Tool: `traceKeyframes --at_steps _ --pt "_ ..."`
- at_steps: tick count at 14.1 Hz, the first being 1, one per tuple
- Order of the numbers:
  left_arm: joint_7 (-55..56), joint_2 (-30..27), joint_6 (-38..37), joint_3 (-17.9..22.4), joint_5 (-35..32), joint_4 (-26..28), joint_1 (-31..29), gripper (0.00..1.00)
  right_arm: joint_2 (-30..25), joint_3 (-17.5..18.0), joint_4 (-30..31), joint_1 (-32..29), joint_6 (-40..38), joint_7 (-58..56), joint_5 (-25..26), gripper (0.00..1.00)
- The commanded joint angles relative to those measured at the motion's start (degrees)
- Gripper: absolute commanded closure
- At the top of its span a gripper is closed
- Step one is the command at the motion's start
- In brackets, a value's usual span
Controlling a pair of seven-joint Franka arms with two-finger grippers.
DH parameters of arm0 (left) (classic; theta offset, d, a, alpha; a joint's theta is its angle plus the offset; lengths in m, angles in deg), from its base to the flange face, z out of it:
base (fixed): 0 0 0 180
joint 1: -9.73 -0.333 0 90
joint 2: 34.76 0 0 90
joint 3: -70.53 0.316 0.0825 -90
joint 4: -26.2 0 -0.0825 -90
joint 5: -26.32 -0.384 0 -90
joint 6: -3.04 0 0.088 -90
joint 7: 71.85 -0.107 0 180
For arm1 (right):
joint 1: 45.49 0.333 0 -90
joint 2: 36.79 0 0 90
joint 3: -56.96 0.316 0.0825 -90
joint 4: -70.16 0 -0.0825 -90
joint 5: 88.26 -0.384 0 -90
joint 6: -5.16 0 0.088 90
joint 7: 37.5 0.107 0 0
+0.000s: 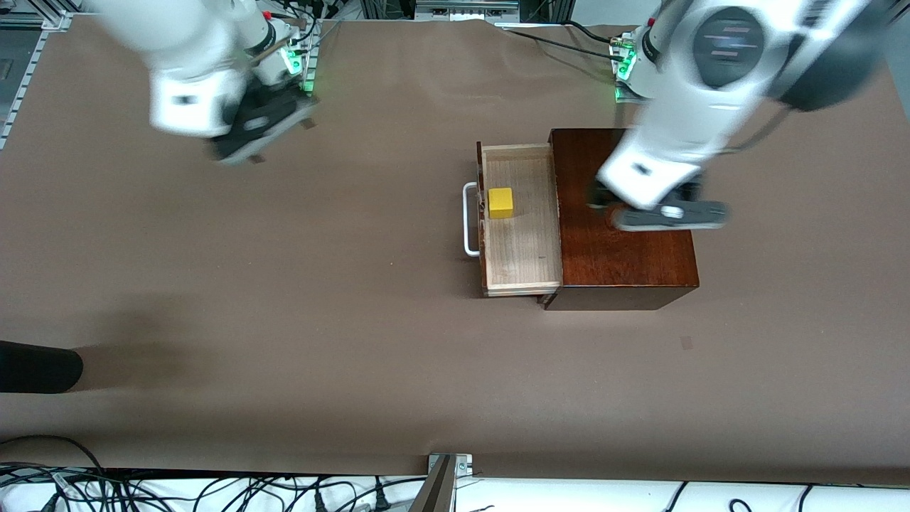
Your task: Open drawer, take yellow block, close drawer
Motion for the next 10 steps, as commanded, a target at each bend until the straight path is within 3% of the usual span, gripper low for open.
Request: traceKeyframes --at_steps 1,3,6,8,10 --pt "-10.27 -3.47 0.07 0.02 3.78 2.75 -7.67 0.00 6.76 1.12 -3.30 7.47 4.48 -2.79 0.16 0.00" --pt "-16.18 -8.11 1.82 5.79 4.13 6.52 -7.17 0.00 13.17 1.03 -7.95 13.54 8.44 -4.64 1.13 0.00" --pt "-21.73 -16.56 11.55 16.51 6.41 17.94 -3.31 0.00 24.42 1.03 -15.86 20.58 14.50 -11.03 7.17 0.00" --pt "-22.97 -16.67 11.60 17.87 6.51 18.59 -3.55 0.00 29.70 0.77 -20.26 25.41 16.19 -11.15 12.71 0.00" --pt "-23.58 -15.88 5.90 17.78 6.33 15.44 -3.65 0.00 36.03 0.86 -26.67 26.22 16.11 -12.02 14.83 0.00"
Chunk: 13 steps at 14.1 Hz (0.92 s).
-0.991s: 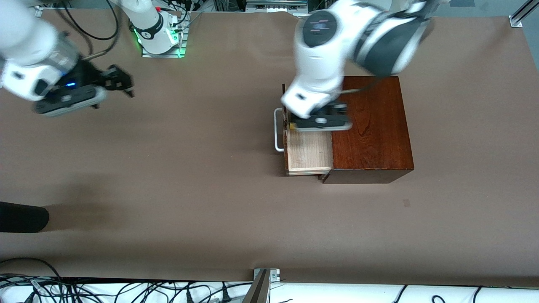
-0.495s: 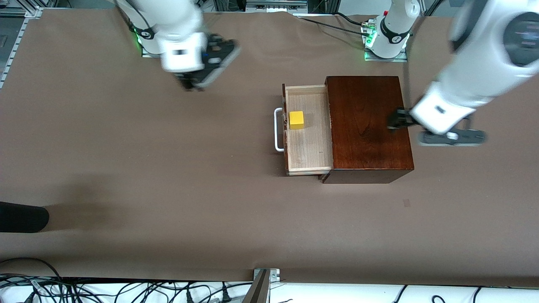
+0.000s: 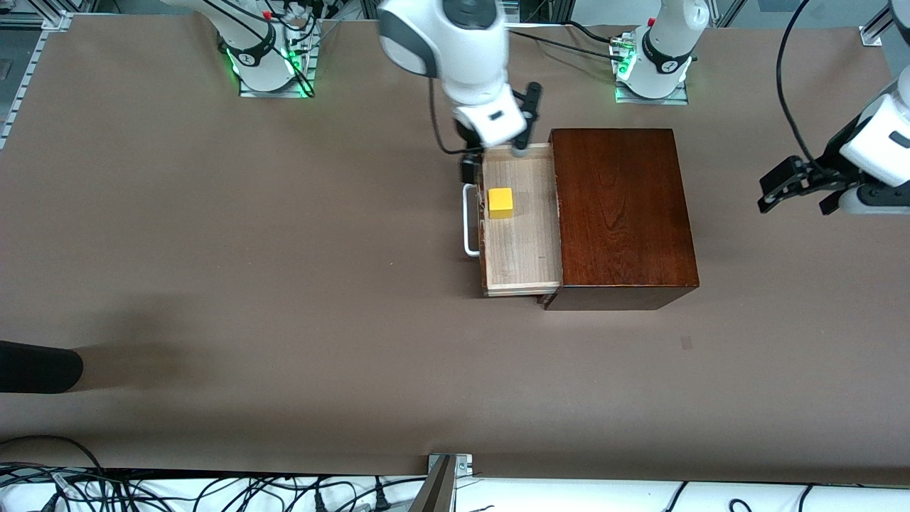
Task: Open drawer, take yellow block, close drawer
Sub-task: 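Lower the right gripper into the drawer over the yellow cube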
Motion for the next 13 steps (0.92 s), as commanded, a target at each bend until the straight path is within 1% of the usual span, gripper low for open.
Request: traceKeyframes --at_steps 1,3,6,8,11,13 --pt "-2.82 0.29 -4.86 0.30 0.95 -2.31 1.22 0.00 8.51 -0.69 -11.21 2.64 -1.38 -2.98 3.81 0.00" --pt "-4.68 0.39 -6.20 0.12 0.42 -2.85 1.93 0.00 10.45 -0.69 -11.40 2.83 1.68 -5.52 4.97 0.00" --pt "-4.51 0.74 -6.20 0.21 0.42 -3.55 1.93 0.00 12.39 -0.69 -11.40 2.65 2.23 -8.86 4.97 0.00" --pt "-4.68 1.18 -6.02 0.21 0.16 -3.82 2.01 0.00 12.65 -0.78 -10.96 2.65 2.14 -9.13 5.76 0.00" --pt "-4.59 3.37 -6.11 0.12 0.07 -7.23 2.54 0.00 13.88 -0.78 -10.52 2.74 1.88 -9.22 7.42 0.00" --pt "-4.33 4.69 -6.37 0.12 -0.11 -9.70 4.20 0.00 14.15 -0.78 -9.47 2.83 2.14 -9.14 8.13 0.00"
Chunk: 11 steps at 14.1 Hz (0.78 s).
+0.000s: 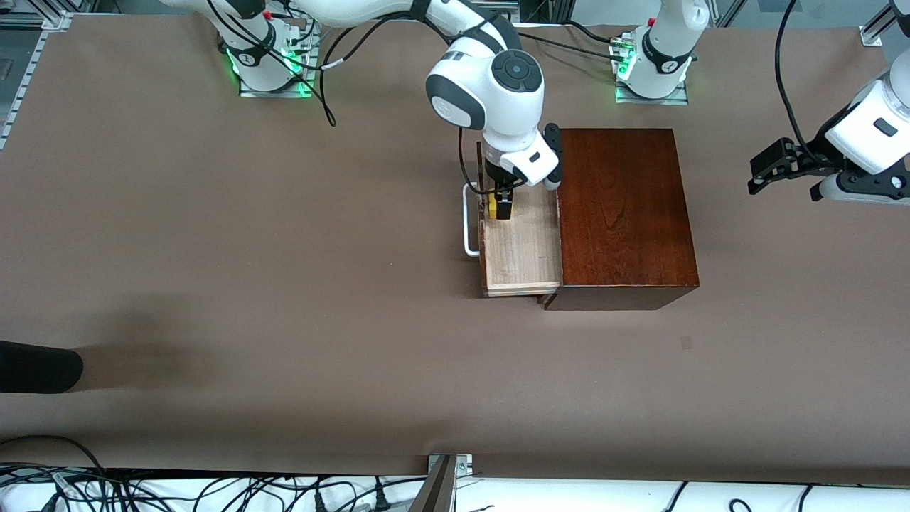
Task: Open drawer, take yellow block, close drawer
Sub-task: 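Lower the right gripper into the drawer over the yellow cube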
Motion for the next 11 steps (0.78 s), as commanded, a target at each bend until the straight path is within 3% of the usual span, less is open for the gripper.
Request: traceKeyframes --at_steps 1,5,6,10,11 --pt "-0.86 3.19 -1.76 0.25 -0.11 -5.50 2.13 0.00 1.56 -0.05 -0.32 0.59 -0.26 -0.71 1.83 0.00" --pt "-0.77 3.28 -1.94 -0.37 -5.12 -5.77 5.47 0.00 2.62 -0.05 -0.14 1.03 0.89 -0.01 2.45 0.00" --pt "-0.77 3.20 -1.94 -0.37 -5.12 -5.77 5.48 0.00 2.62 -0.05 -0.23 1.29 0.89 0.08 2.45 0.11" --pt "-0.77 3.20 -1.94 -0.46 -4.94 -5.77 5.56 0.00 2.18 -0.05 -0.76 0.94 0.80 -0.45 2.54 1.00" --pt "-0.77 3.28 -1.85 -0.46 -4.94 -5.77 5.56 0.00 2.00 -0.31 -0.76 0.86 0.71 -0.53 2.62 1.00"
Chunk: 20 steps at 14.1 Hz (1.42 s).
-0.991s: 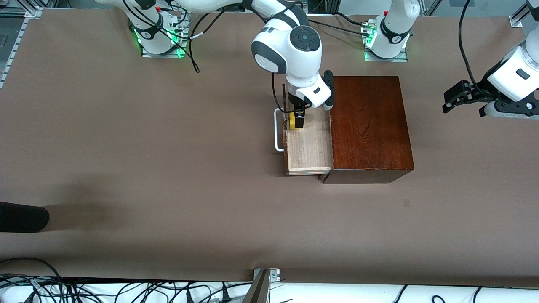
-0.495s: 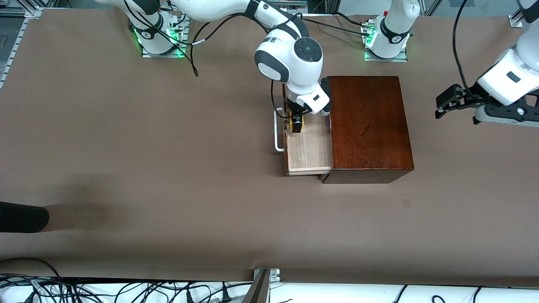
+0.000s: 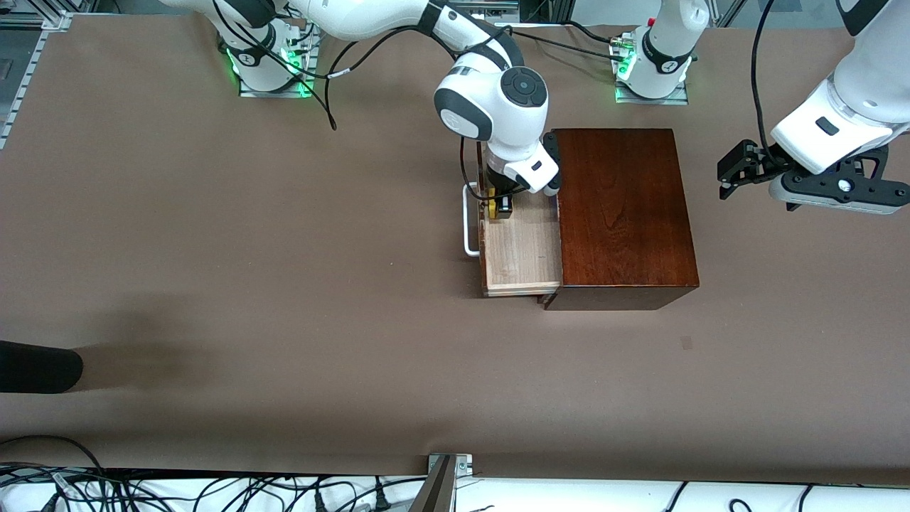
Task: Open drawer, take yellow block, close drawer
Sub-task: 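Lower the right gripper into the drawer over the yellow cube, then close the right gripper on the yellow cube and lift it, then carry the yellow cube away from the box with the right gripper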
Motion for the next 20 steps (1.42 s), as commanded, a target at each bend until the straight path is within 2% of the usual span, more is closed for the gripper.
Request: traceKeyframes --at_steps 1,4,6,12,13,16,18,20 --pt "-0.81 0.81 -1.43 0.01 -0.85 -2.05 0.04 0.00 -0.64 -0.80 -1.05 0.02 -0.16 -0.62 1.91 1.00" --pt "-0.81 0.81 -1.43 0.01 -0.85 -2.05 0.04 0.00 -0.99 -1.16 -4.12 -0.24 -0.94 0.60 1.39 1.00" --pt "-0.81 0.81 -1.43 -0.08 -0.94 -2.05 0.04 0.00 -3.01 -0.98 -4.48 -2.08 -2.78 5.68 -0.54 1.00" --pt "-0.81 0.81 -1.78 -0.26 -1.03 -2.05 0.04 0.00 -12.41 -1.86 -4.48 -4.55 -10.08 23.52 -0.90 1.00" --pt "-0.81 0.81 -1.78 -0.26 -1.03 -2.05 0.04 0.00 -13.73 -2.30 -4.31 -6.12 -10.35 24.60 -1.59 1.00" --pt "-0.81 0.81 -1.78 -0.26 -1.03 -2.05 0.04 0.00 -16.19 -2.30 -3.78 -13.66 -15.17 26.62 -8.53 1.00" --pt "-0.81 0.81 -1.78 -0.26 -1.03 -2.05 0.04 0.00 -20.31 -2.39 0.50 -18.06 -16.76 26.63 -10.56 1.00" --pt "-0.81 0.81 -1.96 -0.26 -1.03 -2.05 0.04 0.00 -23.66 -2.04 5.51 -25.87 -18.77 26.63 -14.15 1.00"
